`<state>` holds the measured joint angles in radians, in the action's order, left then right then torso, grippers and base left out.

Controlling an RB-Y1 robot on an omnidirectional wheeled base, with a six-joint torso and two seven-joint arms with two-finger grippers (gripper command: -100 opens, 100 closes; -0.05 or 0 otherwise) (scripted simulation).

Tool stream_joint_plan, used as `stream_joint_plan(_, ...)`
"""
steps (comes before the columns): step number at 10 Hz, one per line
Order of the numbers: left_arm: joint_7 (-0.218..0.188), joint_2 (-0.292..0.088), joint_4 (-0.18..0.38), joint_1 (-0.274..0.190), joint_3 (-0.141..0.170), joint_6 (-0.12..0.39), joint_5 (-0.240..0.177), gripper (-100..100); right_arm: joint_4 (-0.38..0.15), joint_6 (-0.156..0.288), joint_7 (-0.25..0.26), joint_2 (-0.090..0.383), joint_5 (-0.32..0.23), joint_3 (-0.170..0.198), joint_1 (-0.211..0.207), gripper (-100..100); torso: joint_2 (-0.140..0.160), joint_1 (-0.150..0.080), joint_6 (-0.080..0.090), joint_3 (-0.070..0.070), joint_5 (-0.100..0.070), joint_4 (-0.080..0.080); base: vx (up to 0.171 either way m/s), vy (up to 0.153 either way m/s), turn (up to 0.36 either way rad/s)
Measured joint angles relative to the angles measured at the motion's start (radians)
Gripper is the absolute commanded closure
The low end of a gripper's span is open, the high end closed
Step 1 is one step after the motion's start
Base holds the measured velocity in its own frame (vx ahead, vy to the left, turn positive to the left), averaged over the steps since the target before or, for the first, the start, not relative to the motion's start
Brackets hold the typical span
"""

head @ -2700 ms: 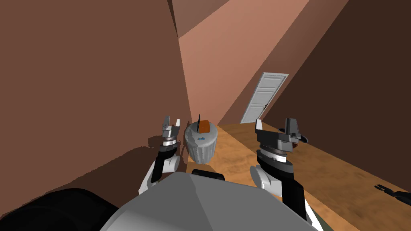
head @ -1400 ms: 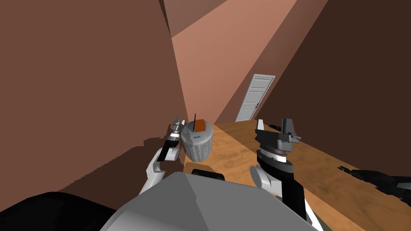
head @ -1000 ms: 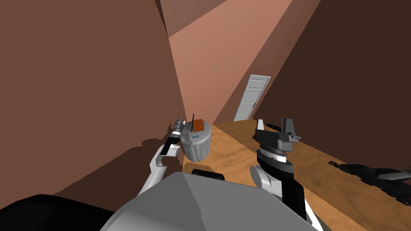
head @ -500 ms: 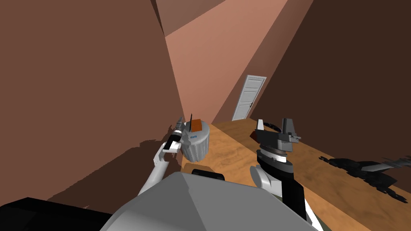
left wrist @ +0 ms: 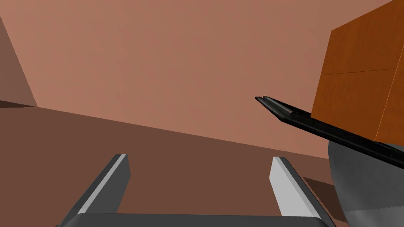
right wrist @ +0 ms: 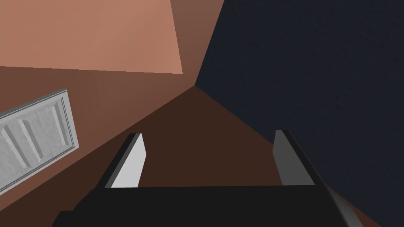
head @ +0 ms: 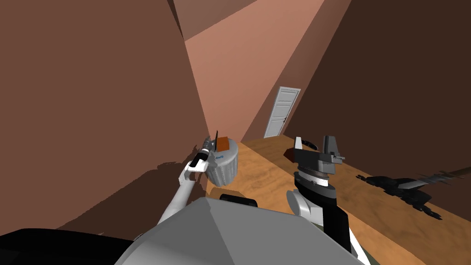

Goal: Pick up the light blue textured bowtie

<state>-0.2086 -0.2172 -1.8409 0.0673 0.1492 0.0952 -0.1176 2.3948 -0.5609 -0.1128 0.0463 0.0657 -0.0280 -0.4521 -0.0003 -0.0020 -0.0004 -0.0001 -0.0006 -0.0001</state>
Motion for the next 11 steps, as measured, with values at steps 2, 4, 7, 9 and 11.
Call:
stream_joint_plan(2, -0.005, -0.007, 0.055, -0.030, 0.008, 0.051, -0.014, -100, 0.000, 0.000, 0.000, 0.000, 0.000, 0.000, 0.000, 0, 0.000, 0.000, 0.000, 0.000, 0.000, 0.000, 0.007, -0.032, -0.054)
stream_joint_plan(4, -0.008, -0.012, 0.093, -0.051, 0.015, 0.106, -0.026, -100, 0.000, 0.000, 0.000, 0.000, 0.000, 0.000, 0.000, 0, 0.000, 0.000, 0.000, 0.000, 0.000, 0.000, 0.009, -0.020, -0.024)
stream_joint_plan(7, -0.010, -0.016, 0.150, -0.086, 0.024, 0.177, -0.036, -100, 0.000, 0.000, 0.000, 0.000, 0.000, 0.000, 0.000, 0, 0.000, 0.001, 0.000, 0.000, 0.000, 0.000, 0.015, -0.025, -0.068)
stream_joint_plan(9, -0.015, -0.028, 0.188, -0.100, 0.031, 0.238, -0.053, -100, 0.000, 0.000, 0.000, 0.000, 0.000, 0.000, 0.000, 0, -0.001, 0.000, 0.000, -0.001, 0.000, 0.000, 0.024, -0.035, -0.063)
stream_joint_plan(11, -0.017, -0.042, 0.244, -0.124, 0.038, 0.285, -0.070, -100, 0.000, 0.000, 0.000, 0.000, 0.000, 0.000, 0.000, 0, -0.001, 0.001, 0.000, -0.001, 0.000, 0.000, 0.017, -0.018, -0.014)
